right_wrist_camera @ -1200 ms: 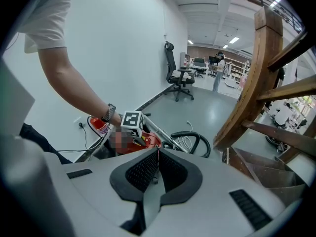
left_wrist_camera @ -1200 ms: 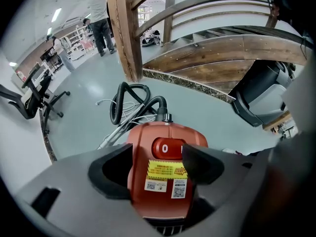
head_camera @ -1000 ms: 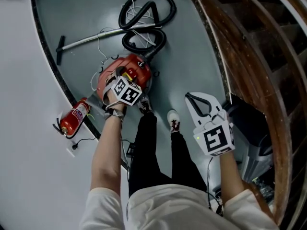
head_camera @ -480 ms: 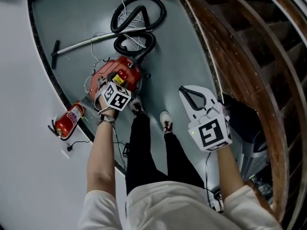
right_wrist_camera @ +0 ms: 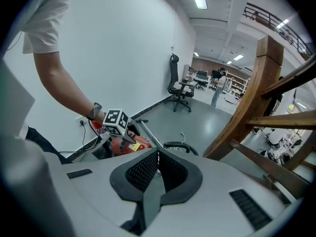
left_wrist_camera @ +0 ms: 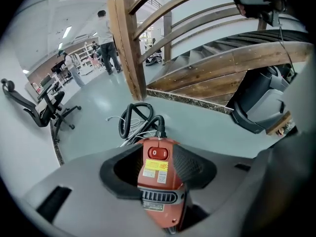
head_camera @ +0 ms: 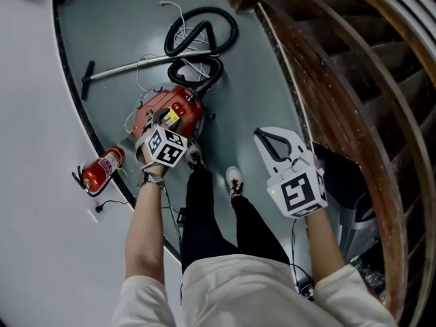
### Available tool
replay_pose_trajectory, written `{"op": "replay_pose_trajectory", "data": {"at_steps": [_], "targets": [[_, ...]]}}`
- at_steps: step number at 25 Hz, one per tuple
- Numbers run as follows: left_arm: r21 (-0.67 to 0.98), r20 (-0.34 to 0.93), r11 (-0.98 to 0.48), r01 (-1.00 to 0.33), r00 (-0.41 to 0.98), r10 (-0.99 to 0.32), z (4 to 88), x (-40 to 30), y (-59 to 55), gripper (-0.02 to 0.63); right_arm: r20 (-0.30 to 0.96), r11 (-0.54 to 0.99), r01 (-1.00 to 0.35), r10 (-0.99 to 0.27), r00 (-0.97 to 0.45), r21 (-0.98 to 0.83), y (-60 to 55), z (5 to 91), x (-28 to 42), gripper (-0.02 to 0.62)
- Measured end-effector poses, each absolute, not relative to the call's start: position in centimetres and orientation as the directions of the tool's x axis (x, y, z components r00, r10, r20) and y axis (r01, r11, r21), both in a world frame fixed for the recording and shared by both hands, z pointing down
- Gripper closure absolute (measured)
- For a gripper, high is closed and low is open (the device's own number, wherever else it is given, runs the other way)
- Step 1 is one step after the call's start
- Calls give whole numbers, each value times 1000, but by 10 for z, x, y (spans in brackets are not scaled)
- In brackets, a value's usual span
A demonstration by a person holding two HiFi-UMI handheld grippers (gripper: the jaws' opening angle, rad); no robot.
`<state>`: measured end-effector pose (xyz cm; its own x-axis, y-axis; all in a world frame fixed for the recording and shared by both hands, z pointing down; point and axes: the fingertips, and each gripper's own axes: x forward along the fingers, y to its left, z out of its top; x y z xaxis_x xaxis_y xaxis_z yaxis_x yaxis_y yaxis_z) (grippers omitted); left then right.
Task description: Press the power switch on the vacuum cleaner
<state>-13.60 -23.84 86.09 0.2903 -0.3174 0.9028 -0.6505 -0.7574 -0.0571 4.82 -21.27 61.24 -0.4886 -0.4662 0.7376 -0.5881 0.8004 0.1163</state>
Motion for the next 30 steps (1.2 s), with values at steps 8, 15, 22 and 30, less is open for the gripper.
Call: {"op": "replay_pose_trajectory", "data": {"at_steps": [8, 15, 22, 30], "targets": [[-20, 870, -731, -682, 348, -349, 808, -135, -228, 464, 718, 823, -549, -471, -512, 149, -206, 583, 45, 566], [-70, 832, -717, -694, 356, -426, 748, -134, -229, 522, 677, 828, -533, -495, -545, 177, -210, 551, 41, 566], [-204, 810, -729, -654, 305, -501, 687, -130, -223, 602, 642, 832, -516, -513, -570, 205, -210, 517, 37, 566], [-269, 743, -692, -669, 313, -592, 614, -122, -204, 604, 590, 833, -501, -531, -608, 233, -202, 478, 29, 566]]}}
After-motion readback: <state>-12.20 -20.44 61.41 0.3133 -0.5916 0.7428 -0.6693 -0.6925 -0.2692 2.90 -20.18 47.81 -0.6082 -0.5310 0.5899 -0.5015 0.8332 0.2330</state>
